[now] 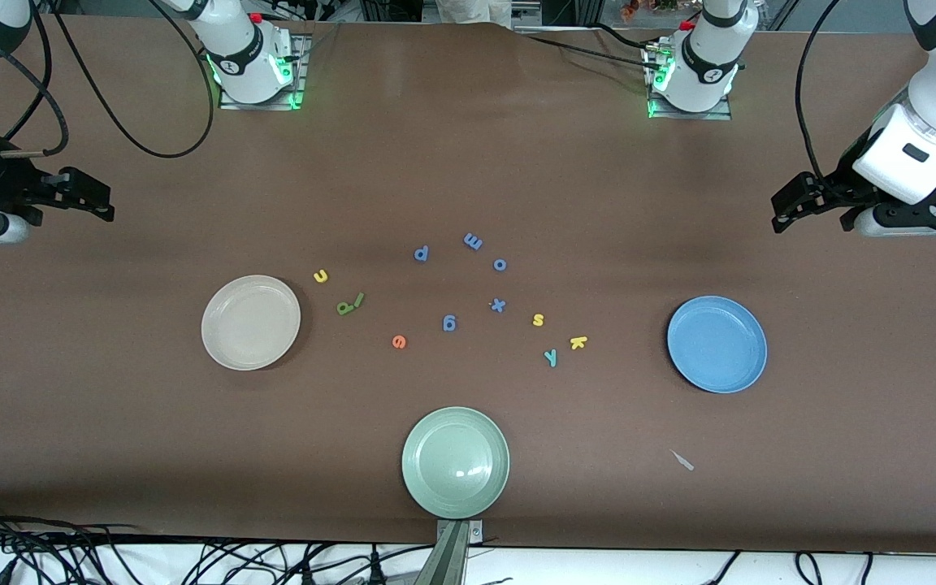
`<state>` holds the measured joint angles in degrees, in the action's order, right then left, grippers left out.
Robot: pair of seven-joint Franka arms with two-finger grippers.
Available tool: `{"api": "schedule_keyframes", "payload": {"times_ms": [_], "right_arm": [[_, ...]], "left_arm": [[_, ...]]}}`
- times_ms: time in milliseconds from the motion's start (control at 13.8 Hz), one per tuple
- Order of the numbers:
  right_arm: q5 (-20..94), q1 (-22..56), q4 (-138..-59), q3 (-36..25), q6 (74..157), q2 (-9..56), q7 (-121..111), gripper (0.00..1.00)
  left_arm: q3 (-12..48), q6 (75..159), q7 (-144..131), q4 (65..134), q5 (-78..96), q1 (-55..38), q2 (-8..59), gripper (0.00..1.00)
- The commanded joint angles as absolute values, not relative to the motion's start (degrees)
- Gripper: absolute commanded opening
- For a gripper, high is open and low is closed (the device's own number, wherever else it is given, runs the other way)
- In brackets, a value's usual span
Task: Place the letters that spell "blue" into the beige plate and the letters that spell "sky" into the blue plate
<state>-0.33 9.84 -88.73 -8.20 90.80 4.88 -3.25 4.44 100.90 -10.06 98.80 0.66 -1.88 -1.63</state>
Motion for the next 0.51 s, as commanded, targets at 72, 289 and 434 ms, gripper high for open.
{"api": "schedule_keyframes", "payload": {"times_ms": [72,289,434], "right_arm": [[-1.2,9.8,-87.2,-8.3,89.8,5.6,-3.7,1.0],[-1.2,9.9,-87.2,-8.2,89.9,5.6,-3.8,1.0],[-1.2,9.8,-87.2,-8.2,89.9,5.6,-3.8,1.0]], "left_arm": [[4.5,99.5,-9.8,96.9,-0.3,-1.8,-0.7,1.0],[4.6,99.5,-9.8,96.9,-0.3,-1.8,-0.7,1.0],[4.5,99.5,-9.8,96.9,-0.3,-1.8,-0.7,1.0]]}}
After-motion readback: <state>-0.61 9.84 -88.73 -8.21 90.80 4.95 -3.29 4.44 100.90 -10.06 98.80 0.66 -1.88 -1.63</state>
